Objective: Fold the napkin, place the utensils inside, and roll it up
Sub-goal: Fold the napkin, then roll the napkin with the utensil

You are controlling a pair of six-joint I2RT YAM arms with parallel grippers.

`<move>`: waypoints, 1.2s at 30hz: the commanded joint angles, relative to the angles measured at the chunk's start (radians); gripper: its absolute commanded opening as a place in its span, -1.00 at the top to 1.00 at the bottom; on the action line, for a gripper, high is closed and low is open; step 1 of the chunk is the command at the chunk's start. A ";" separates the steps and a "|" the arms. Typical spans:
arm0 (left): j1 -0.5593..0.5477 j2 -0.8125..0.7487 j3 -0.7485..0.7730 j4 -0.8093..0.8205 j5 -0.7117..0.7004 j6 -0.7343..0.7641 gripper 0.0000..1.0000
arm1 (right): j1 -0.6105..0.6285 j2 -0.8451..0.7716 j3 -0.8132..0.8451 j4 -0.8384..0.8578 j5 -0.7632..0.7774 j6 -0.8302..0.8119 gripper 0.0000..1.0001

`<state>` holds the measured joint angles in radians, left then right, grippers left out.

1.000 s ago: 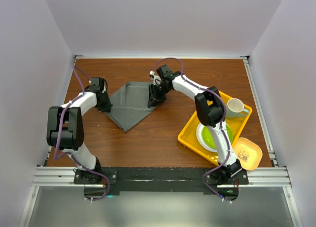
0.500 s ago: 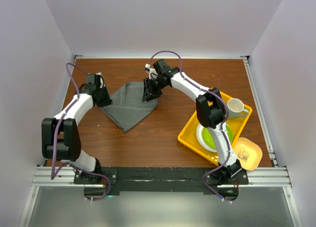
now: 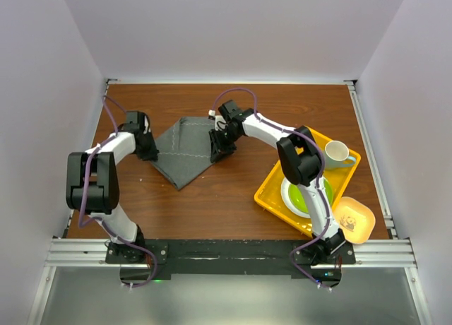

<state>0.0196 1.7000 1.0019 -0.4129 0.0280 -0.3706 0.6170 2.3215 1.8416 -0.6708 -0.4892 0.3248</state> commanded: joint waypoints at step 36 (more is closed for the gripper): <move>0.008 0.411 0.406 0.323 0.368 -0.163 0.74 | -0.062 -0.306 -0.107 0.040 0.034 0.066 0.13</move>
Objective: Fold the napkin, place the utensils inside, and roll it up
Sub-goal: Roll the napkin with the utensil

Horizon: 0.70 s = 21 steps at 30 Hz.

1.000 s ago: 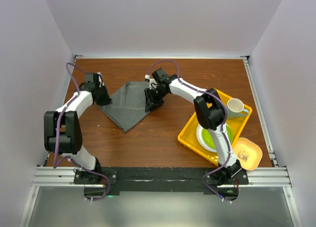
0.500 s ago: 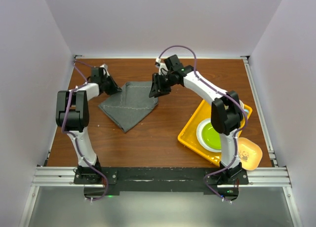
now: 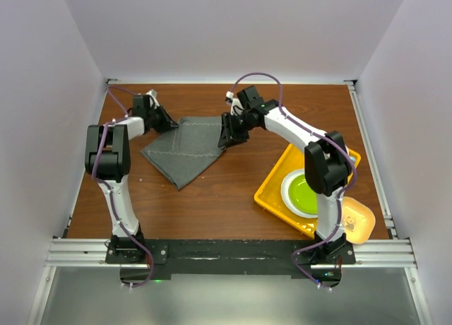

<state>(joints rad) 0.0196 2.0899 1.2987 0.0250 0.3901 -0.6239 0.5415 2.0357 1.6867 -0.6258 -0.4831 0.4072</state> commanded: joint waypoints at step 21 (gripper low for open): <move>-0.043 -1.025 -0.276 -0.831 -0.851 -0.146 -0.59 | 0.454 0.047 0.258 0.125 0.547 -0.436 -0.93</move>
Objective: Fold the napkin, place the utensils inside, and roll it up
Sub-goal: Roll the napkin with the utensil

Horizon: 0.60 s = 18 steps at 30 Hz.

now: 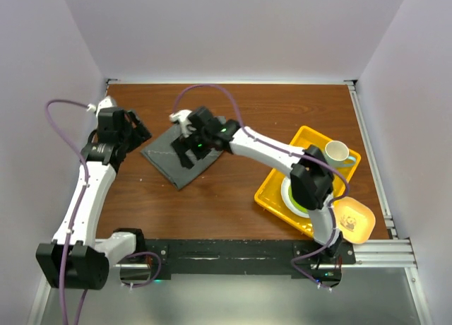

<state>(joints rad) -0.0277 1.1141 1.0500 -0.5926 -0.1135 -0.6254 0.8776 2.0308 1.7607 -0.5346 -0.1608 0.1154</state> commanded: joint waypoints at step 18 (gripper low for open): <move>0.017 -0.093 0.047 -0.495 -0.741 -0.336 -0.90 | 0.241 0.387 0.533 -0.094 0.328 -0.131 -0.34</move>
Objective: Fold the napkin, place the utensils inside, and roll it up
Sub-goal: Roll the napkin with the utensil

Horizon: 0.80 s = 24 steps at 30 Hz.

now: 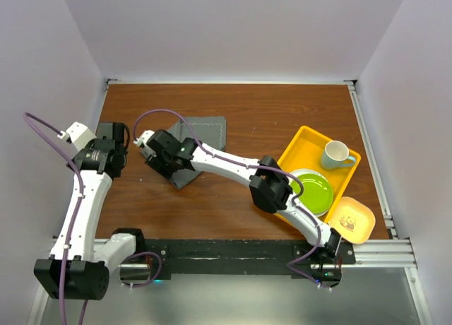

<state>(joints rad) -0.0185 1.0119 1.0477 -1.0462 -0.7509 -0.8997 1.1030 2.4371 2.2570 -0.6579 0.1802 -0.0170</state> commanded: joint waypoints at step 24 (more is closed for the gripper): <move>0.009 -0.004 0.026 -0.077 -0.119 -0.071 -1.00 | 0.029 0.126 0.062 0.087 -0.030 0.009 -0.32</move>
<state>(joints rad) -0.0143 1.0168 1.0683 -1.1213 -0.8173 -0.9550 1.1267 2.5519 2.3131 -0.6140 0.1577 -0.0154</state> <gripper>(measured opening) 0.996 0.663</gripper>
